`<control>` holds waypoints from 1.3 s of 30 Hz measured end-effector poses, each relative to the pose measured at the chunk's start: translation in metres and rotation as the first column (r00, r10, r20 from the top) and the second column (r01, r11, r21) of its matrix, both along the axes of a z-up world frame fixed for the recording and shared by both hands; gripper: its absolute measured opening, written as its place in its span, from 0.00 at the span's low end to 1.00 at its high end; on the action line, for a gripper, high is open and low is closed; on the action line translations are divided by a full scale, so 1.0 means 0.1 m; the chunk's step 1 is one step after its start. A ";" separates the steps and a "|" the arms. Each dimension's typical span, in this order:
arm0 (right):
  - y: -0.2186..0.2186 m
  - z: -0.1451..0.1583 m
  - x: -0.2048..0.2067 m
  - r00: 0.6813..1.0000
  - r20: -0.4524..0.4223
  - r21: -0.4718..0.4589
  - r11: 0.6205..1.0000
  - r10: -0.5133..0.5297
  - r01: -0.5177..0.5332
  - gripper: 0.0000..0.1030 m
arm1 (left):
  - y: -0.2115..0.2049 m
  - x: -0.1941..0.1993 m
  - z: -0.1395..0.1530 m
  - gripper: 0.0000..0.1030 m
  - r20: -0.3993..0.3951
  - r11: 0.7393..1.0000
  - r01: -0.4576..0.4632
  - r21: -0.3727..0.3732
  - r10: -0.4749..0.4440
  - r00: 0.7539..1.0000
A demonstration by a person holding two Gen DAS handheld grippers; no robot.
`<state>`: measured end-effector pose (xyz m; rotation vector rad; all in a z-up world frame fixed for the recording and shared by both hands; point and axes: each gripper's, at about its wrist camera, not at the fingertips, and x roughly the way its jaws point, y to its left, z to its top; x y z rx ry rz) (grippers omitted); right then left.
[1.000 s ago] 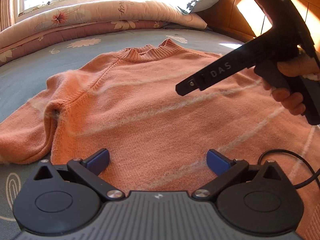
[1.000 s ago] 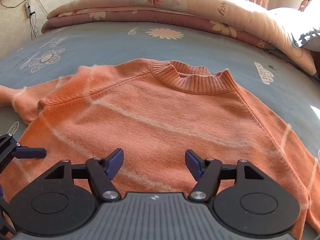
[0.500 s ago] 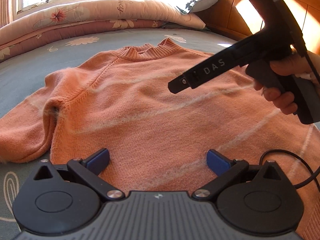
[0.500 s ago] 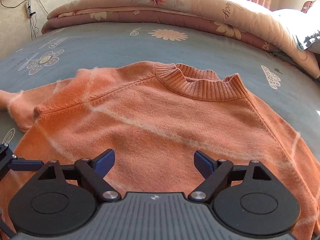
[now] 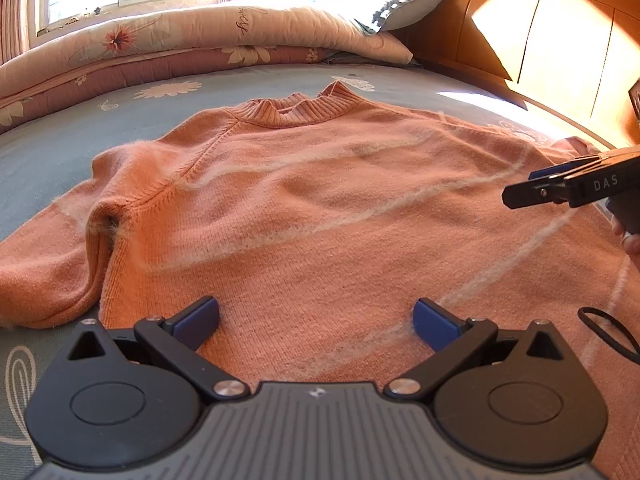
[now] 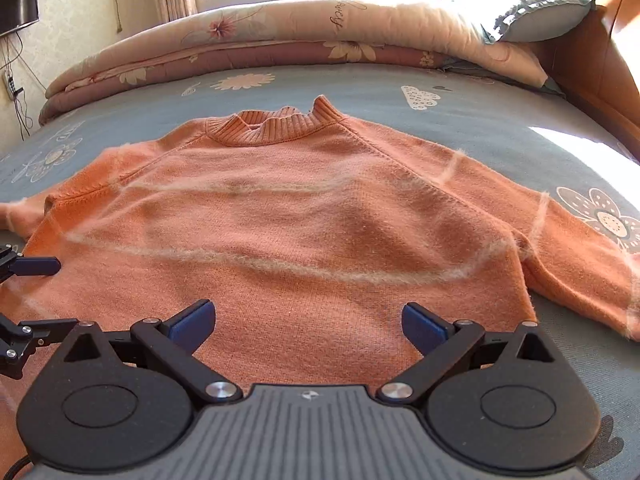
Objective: Fold clothes
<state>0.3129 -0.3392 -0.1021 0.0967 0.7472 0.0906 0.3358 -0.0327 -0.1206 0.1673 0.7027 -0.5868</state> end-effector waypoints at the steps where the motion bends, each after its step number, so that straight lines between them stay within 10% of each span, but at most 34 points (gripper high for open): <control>1: -0.07 -0.02 0.01 1.000 0.007 0.020 1.000 -0.019 0.019 0.98 | 0.00 0.00 0.00 0.99 0.001 1.000 0.000 -0.001 0.000 1.000; 14: -0.46 -0.04 0.00 0.996 0.017 0.148 0.985 -0.088 0.084 0.98 | -0.02 -0.03 0.01 0.99 0.012 1.000 -0.006 0.008 0.006 1.000; 18: -0.50 -0.04 -0.05 0.987 0.008 0.026 0.986 -0.163 0.163 0.98 | -0.03 -0.05 0.07 0.99 -0.009 0.999 -0.044 0.022 0.044 0.999; 26: -0.57 0.05 -0.08 0.989 0.004 0.272 0.952 -0.149 0.142 0.99 | -0.19 -0.20 0.14 0.99 -0.096 1.000 -0.013 -0.018 0.011 0.995; 33: -0.51 0.01 -0.14 0.976 -0.059 0.076 0.974 -0.208 0.212 0.99 | -0.12 -0.28 0.13 0.99 -0.098 0.999 -0.032 0.002 0.032 0.995; 39: -0.61 0.17 -0.33 0.985 -0.040 0.235 0.957 -0.168 0.172 1.00 | -0.19 -0.40 0.24 0.99 -0.113 0.999 -0.020 -0.030 0.016 0.993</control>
